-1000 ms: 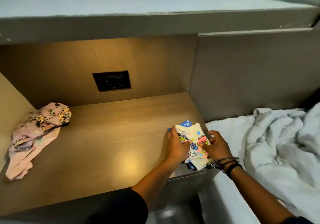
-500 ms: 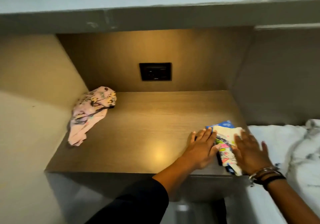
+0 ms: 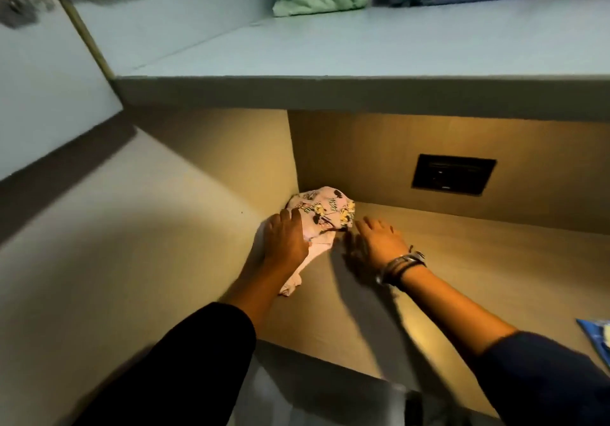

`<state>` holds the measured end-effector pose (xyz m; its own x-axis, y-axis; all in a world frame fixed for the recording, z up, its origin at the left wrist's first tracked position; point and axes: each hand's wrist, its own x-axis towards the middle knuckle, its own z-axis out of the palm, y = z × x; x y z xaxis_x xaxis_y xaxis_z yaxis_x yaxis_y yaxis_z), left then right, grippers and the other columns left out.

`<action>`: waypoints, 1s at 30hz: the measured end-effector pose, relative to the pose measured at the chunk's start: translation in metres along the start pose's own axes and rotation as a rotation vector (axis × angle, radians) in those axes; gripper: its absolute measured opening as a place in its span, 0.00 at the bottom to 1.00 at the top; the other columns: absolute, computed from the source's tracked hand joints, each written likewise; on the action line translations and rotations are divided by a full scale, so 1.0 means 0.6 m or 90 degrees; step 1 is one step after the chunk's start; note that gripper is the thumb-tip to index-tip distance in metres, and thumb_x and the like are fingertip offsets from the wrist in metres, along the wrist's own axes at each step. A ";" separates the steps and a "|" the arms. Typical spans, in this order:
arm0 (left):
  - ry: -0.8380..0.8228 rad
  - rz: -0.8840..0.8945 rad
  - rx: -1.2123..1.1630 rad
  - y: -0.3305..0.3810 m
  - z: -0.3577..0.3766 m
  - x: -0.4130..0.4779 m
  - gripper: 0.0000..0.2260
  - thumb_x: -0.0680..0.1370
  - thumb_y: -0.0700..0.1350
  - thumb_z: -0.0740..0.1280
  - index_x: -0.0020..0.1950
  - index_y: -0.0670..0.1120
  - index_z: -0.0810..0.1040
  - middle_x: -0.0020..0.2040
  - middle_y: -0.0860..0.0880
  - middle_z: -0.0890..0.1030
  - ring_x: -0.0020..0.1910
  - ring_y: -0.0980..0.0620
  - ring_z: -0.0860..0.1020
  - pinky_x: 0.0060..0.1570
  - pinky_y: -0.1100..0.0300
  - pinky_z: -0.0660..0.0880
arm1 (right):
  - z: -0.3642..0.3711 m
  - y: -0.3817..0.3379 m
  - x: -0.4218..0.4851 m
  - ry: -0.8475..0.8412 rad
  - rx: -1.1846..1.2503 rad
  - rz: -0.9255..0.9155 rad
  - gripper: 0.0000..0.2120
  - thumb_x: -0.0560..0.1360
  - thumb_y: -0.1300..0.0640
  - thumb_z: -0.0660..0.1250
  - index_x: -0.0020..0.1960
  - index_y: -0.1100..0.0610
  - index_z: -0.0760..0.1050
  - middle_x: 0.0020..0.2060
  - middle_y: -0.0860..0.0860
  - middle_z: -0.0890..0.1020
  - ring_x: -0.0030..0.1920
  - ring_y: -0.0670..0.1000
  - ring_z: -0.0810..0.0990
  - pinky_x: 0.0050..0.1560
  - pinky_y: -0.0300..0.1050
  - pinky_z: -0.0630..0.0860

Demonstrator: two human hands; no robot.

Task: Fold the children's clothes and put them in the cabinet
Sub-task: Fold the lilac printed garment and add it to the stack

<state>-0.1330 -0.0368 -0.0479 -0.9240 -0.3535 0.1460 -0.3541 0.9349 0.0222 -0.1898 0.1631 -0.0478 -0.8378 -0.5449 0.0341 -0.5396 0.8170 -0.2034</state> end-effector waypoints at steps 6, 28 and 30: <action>0.074 0.064 -0.116 -0.048 0.017 0.013 0.11 0.78 0.46 0.65 0.57 0.41 0.78 0.55 0.41 0.82 0.53 0.42 0.79 0.51 0.53 0.75 | 0.054 -0.060 0.144 -0.001 -0.028 0.057 0.26 0.73 0.45 0.66 0.68 0.51 0.67 0.66 0.56 0.72 0.64 0.61 0.71 0.61 0.56 0.68; -0.194 0.335 -0.534 0.111 -0.285 -0.064 0.08 0.70 0.39 0.76 0.44 0.47 0.80 0.40 0.49 0.83 0.36 0.57 0.79 0.37 0.61 0.75 | -0.189 0.120 -0.205 0.244 0.688 0.007 0.09 0.78 0.53 0.57 0.41 0.54 0.68 0.35 0.45 0.71 0.34 0.41 0.67 0.34 0.32 0.66; -0.171 0.343 -0.549 0.125 -0.292 -0.075 0.06 0.72 0.42 0.76 0.41 0.50 0.80 0.38 0.49 0.83 0.35 0.56 0.82 0.34 0.63 0.76 | -0.209 0.140 -0.232 0.261 0.633 -0.021 0.10 0.78 0.52 0.55 0.41 0.55 0.67 0.36 0.48 0.68 0.34 0.43 0.65 0.33 0.33 0.65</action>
<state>-0.0926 0.0549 0.1202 -0.9676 0.2199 0.1238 0.2388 0.6387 0.7315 -0.1292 0.3314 0.0529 -0.8877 -0.3080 0.3422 -0.4081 0.1823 -0.8945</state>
